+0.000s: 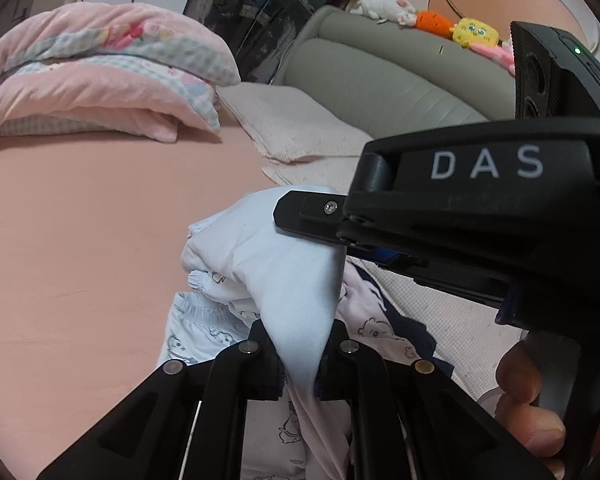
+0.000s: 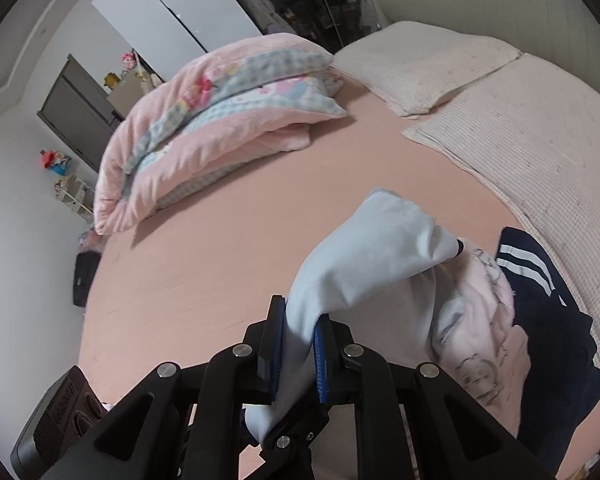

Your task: Fold clothes

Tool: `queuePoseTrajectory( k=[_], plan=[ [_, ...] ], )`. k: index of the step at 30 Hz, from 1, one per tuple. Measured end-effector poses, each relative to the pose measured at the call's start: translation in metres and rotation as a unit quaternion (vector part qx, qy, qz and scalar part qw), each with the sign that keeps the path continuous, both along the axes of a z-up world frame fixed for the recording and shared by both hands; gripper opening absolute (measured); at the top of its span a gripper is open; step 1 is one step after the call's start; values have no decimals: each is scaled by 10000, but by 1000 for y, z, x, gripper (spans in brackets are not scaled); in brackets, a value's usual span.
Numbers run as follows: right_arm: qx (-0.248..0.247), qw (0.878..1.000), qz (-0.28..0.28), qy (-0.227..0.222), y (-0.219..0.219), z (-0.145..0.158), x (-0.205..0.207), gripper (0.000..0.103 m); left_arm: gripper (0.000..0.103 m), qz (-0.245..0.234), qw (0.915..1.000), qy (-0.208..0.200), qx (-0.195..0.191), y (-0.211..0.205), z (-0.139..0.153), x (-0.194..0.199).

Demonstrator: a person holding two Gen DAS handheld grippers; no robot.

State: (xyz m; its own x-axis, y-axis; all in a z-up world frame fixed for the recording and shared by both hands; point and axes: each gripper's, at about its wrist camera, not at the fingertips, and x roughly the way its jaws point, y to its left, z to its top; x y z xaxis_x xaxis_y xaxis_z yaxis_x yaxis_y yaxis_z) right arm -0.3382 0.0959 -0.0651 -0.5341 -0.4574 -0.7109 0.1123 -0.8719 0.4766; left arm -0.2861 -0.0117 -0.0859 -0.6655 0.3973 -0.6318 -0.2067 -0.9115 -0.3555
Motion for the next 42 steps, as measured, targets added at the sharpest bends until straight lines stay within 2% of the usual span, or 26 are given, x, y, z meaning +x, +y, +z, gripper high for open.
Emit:
queuePoseTrajectory(
  k=[7, 13, 22, 24, 27, 35, 39, 42],
  plan=[
    [-157, 9993, 193, 293, -23, 49, 13, 11, 8, 142, 9991, 360, -182, -22, 44, 9],
    [-247, 9962, 441, 711, -45, 101, 31, 11, 8, 332, 9975, 616, 113, -51, 79, 10],
    [-444, 9905, 695, 1104, -65, 160, 56, 8, 8, 445, 9922, 1162, -55, -71, 139, 37],
    [-374, 9909, 683, 1100, -66, 161, 61, 8, 8, 494, 9914, 1210, -84, -78, 151, 44],
    [-268, 9914, 665, 1094, -67, 163, 68, 8, 8, 561, 9911, 1158, -335, -89, 152, 50],
    [44, 9922, 621, 1078, -71, 165, 89, 8, 8, 663, 9936, 814, -406, -114, 126, 72],
    [345, 9931, 645, 919, -74, 144, 98, 8, 8, 685, 9942, 729, -388, -126, 121, 83],
    [291, 9957, 594, 652, -71, 123, 96, 8, 8, 701, 9945, 692, -342, -133, 119, 91]
  ],
)
